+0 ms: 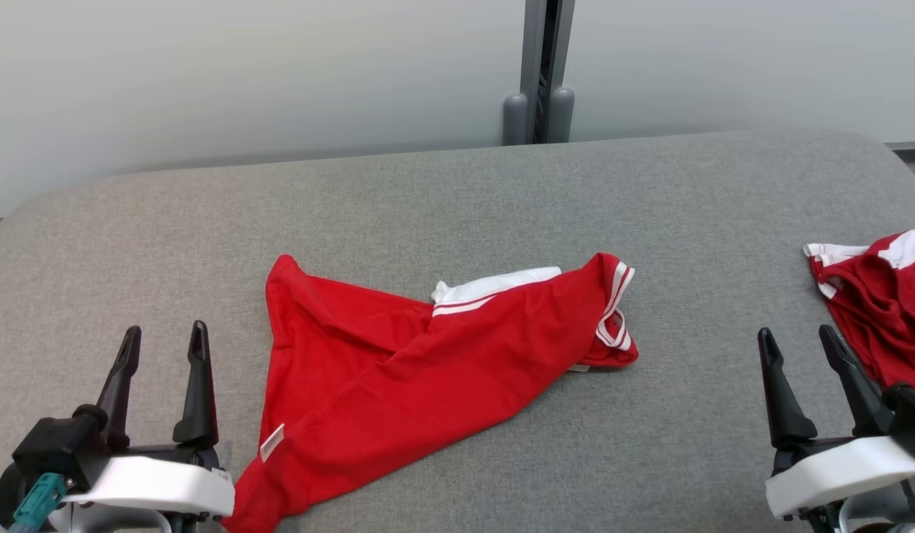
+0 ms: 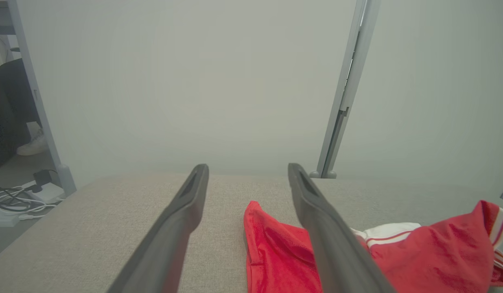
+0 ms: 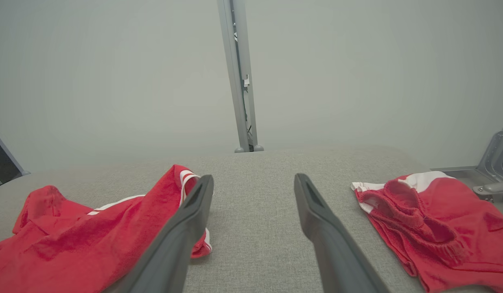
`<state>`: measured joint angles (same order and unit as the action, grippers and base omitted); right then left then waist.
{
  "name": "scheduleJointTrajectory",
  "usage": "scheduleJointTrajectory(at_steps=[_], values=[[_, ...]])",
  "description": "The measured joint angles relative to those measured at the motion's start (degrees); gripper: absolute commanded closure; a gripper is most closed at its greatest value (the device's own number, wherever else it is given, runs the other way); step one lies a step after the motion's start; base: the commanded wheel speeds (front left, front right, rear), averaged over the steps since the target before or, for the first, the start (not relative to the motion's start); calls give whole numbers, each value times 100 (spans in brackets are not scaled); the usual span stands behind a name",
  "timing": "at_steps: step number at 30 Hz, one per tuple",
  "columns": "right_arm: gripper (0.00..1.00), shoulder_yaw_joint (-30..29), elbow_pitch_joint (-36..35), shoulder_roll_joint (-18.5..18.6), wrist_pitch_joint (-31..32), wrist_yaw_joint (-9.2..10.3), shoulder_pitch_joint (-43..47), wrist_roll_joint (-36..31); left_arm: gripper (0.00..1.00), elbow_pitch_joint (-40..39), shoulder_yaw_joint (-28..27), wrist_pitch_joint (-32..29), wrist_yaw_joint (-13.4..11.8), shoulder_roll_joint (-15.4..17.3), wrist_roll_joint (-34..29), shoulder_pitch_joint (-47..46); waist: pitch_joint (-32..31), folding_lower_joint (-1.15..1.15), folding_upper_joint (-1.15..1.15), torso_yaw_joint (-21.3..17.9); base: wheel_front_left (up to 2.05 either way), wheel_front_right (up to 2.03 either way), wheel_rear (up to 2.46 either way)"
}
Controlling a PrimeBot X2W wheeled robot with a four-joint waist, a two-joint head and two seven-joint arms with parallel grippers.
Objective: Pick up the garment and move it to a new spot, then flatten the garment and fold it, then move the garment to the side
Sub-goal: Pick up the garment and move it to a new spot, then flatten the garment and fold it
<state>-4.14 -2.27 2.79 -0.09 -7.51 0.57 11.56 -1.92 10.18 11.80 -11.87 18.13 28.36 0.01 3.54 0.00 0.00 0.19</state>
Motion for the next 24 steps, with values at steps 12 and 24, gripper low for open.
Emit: scheduleJointTrajectory(at_steps=[12,24], values=[[0,27,-129,21,116,1,229,-26,0,-221,148,-222,-37,135,-63,209,-137,0,0,-49,0,0,0],[0,-13,-116,15,116,1,175,13,0,-380,237,-323,-118,142,-82,224,-51,0,0,-43,0,0,0]])
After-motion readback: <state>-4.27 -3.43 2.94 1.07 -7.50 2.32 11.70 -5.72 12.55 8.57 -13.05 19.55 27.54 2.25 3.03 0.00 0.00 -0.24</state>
